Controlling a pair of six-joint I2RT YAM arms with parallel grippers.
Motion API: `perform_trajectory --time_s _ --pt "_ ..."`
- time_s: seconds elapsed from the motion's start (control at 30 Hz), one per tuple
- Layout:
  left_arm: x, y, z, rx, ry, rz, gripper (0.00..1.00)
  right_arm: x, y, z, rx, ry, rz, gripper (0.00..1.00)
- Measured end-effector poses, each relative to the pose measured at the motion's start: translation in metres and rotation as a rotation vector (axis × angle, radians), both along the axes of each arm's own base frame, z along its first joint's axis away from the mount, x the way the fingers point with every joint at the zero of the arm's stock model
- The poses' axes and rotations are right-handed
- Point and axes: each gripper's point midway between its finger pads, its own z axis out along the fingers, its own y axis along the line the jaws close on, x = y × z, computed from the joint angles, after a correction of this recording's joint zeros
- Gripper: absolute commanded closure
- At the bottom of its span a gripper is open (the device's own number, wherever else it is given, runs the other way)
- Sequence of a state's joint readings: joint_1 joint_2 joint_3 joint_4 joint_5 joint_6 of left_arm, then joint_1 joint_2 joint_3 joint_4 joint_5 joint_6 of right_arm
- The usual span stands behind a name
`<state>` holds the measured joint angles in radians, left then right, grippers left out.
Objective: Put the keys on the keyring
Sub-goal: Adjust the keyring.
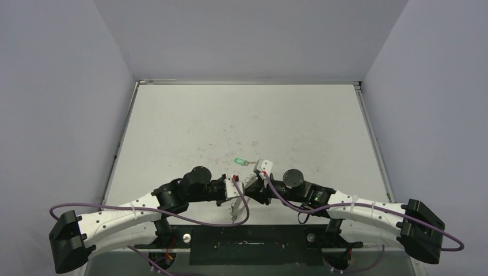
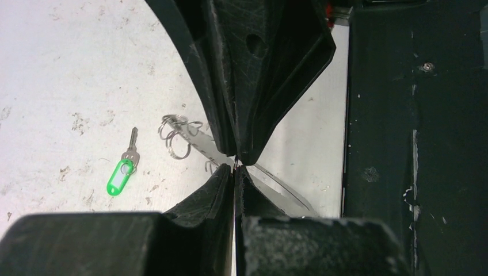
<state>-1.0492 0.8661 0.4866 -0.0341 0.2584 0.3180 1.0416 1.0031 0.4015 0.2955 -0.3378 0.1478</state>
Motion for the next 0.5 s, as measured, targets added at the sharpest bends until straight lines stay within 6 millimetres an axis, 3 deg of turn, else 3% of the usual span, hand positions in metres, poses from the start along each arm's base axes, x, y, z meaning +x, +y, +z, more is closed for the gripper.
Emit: perform_trajectory --time_s 0.07,0.23,0.4,0.5 --pt "-0.003 0.0 -0.002 0.01 0.004 -0.008 1.0 0.001 -0.001 -0.001 -0.006 -0.001 -0.007 0.59" --pt "-0.011 0.001 -0.007 0.033 0.015 -0.035 1.0 0.006 -0.012 0.002 -0.033 -0.056 -0.032 0.4" --pt "-0.014 0.001 -0.008 0.038 0.009 -0.054 1.0 0.009 -0.025 0.009 -0.065 -0.16 -0.028 0.32" --pt "-0.015 0.001 -0.006 0.034 -0.001 -0.06 1.0 0.009 -0.031 0.0 -0.127 -0.204 0.001 0.33"
